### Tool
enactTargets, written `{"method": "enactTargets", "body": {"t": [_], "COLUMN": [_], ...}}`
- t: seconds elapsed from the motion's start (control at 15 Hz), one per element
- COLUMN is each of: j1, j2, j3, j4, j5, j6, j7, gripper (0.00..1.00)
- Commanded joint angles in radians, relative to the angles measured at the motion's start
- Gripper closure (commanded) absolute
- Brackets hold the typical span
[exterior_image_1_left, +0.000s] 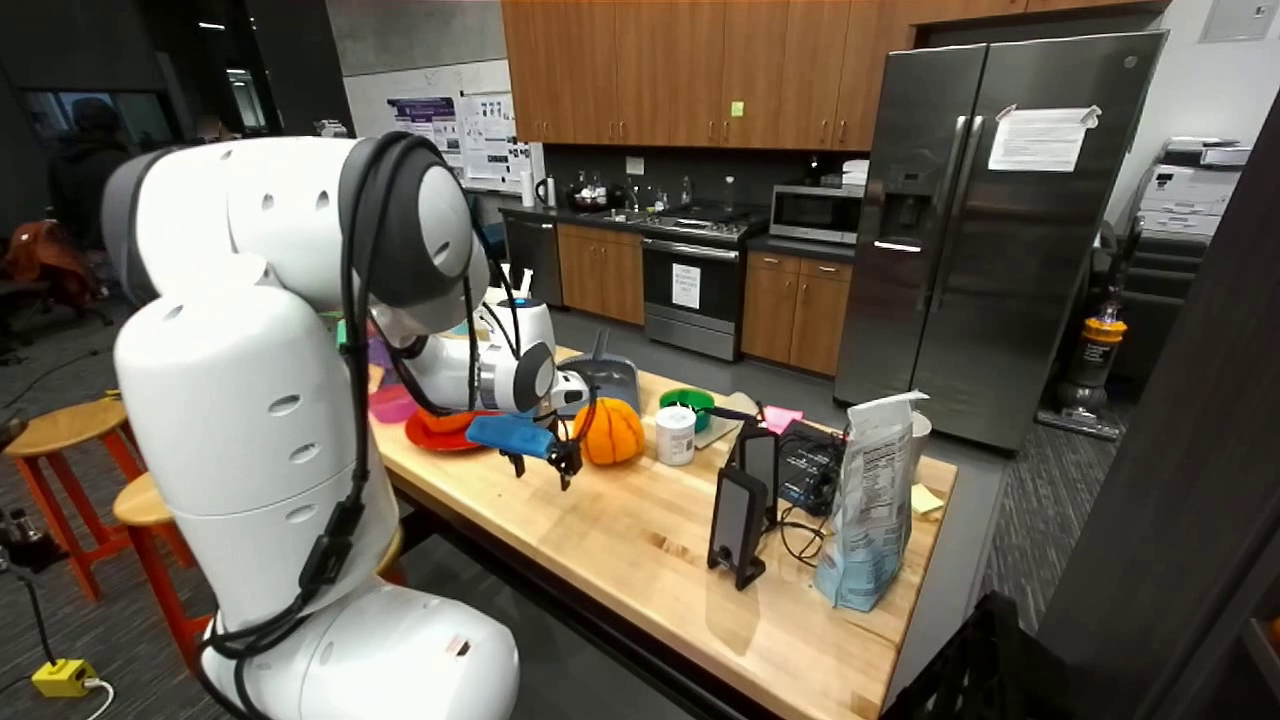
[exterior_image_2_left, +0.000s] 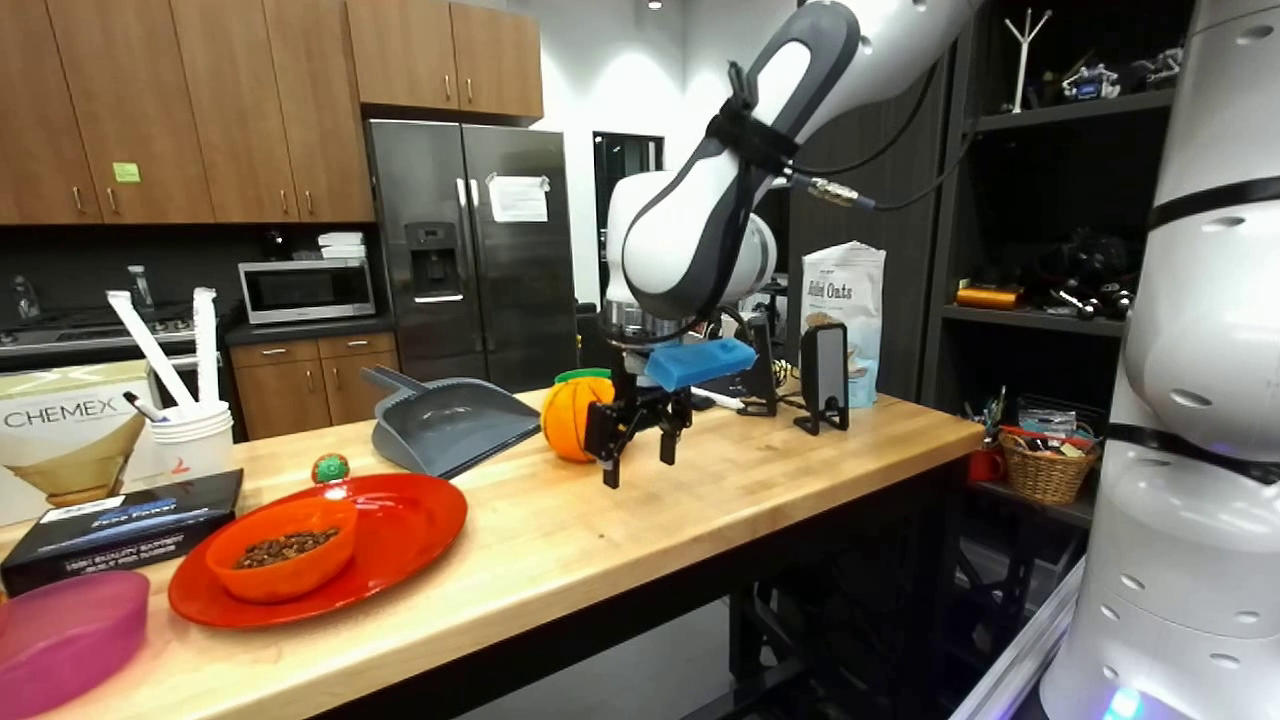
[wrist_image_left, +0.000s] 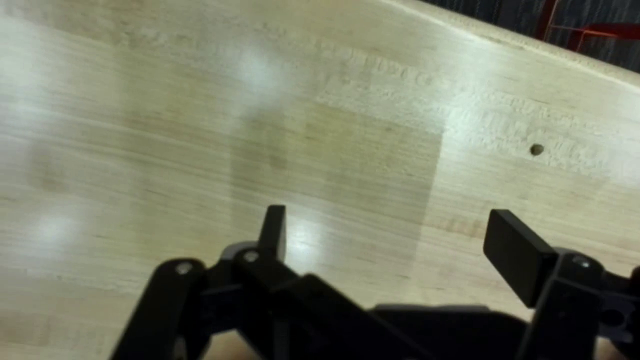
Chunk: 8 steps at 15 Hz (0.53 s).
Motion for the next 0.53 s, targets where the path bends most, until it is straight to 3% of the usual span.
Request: {"method": "enactTargets", "body": {"t": [0.0,0.2,0.47], "j1": [0.000,-0.001,0.014], "j2": [-0.077,-0.093,-0.092], "j3": [0.006,0.021,0.036], "j4": [-0.072,-0.092,-0.091], "j5": [-0.077,-0.126,-0.070], "j6": [0.047,0.062,0.033], "j7": [0.094,0.145,0.123], "gripper": [0.00,0.00,0.00]}}
